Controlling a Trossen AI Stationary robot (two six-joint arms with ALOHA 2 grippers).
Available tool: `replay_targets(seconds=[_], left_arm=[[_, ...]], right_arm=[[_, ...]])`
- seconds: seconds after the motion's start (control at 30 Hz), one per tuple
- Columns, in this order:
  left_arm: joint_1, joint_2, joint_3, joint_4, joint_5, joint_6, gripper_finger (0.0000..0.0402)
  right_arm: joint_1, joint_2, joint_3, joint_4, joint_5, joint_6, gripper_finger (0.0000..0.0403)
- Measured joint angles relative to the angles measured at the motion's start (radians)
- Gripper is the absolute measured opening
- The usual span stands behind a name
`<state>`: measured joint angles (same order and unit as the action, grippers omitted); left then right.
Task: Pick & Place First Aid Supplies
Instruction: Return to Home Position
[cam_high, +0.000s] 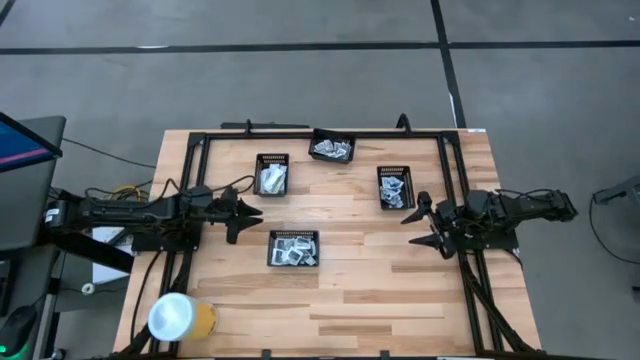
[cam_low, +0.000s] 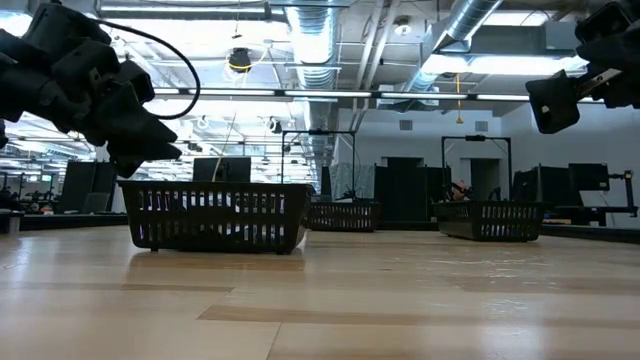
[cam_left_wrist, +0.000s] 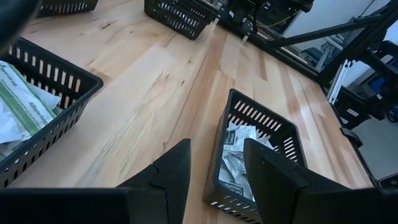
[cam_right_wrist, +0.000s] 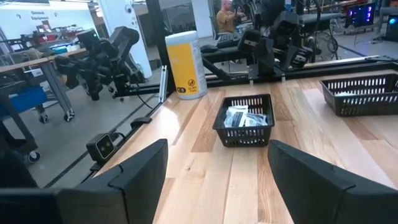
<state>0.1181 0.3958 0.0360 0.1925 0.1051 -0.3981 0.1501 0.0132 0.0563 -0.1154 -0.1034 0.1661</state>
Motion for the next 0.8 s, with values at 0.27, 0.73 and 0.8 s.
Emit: replay_targets(seconds=[0.27, 0.73, 0.8], left_arm=[[0.0, 0.0, 0.0, 0.003, 0.0, 0.0, 0.0148], [0.0, 0.0, 0.0, 0.011, 0.0, 0.0, 0.0149], [0.0, 0.0, 0.0, 0.011, 0.0, 0.0, 0.0149]], right_arm=[[0.0, 0.0, 0.0, 0.0, 0.0, 0.0, 0.0271], [0.0, 0.0, 0.0, -0.002, 0.0, 0.0, 0.0271], [0.0, 0.0, 0.0, -0.002, 0.0, 0.0, 0.0271]])
